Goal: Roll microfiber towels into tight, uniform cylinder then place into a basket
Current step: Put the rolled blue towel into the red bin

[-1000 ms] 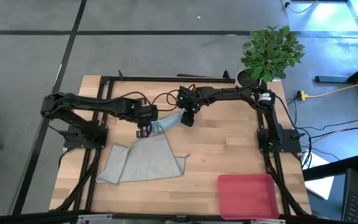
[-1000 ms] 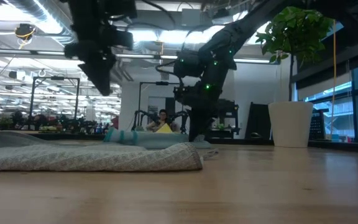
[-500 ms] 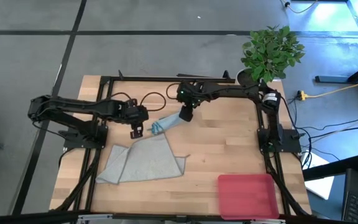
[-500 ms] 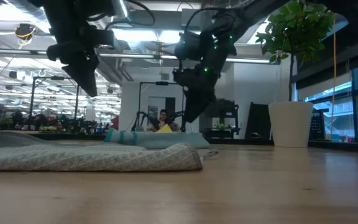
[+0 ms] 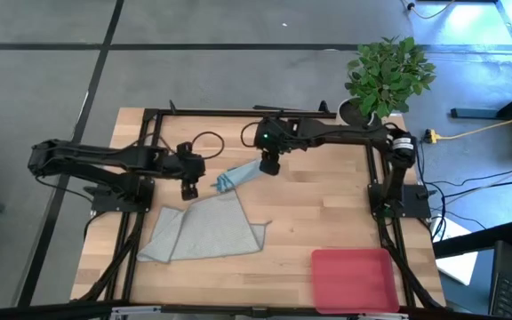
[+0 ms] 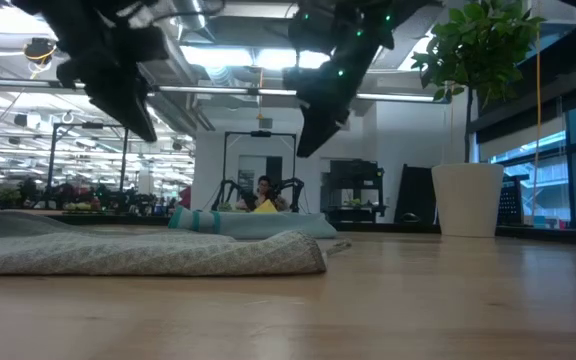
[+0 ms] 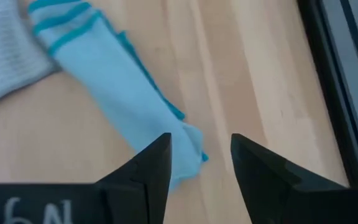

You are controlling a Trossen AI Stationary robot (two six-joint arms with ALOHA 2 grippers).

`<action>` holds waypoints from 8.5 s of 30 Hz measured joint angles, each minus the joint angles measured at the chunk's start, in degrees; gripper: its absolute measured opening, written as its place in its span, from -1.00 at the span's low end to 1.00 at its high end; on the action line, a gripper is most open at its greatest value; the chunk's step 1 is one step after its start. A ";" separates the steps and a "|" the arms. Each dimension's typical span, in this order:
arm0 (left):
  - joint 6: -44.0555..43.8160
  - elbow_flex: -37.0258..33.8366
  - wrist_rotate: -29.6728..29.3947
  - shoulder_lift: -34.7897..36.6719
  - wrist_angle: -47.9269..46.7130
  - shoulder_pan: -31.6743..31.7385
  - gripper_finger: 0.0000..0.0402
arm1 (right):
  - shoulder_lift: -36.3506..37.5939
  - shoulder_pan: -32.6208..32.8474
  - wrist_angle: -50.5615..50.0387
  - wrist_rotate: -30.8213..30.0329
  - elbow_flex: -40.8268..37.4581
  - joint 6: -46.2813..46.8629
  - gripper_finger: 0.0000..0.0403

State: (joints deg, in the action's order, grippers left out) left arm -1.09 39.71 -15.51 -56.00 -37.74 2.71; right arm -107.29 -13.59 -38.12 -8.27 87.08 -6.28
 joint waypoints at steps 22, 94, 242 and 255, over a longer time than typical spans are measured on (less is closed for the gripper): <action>0.29 -3.39 1.25 7.11 3.91 -1.30 -0.72 | 0.46 7.10 4.03 0.44 -0.41 -6.41 -0.17; 0.20 -3.33 1.23 7.07 4.00 -1.29 -0.72 | -13.77 3.78 17.87 13.79 -0.43 -11.40 0.98; 0.21 -3.33 1.23 7.08 4.15 -1.30 -0.72 | -19.07 1.93 20.86 10.38 -0.52 4.74 0.04; 0.18 -3.33 1.23 7.08 4.15 -1.28 -0.72 | -18.77 2.00 20.79 10.70 -0.49 2.77 -0.32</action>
State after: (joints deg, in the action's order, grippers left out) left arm -0.91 36.38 -14.28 -48.91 -33.58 1.42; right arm -126.06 -11.60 -17.33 2.43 86.59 -3.51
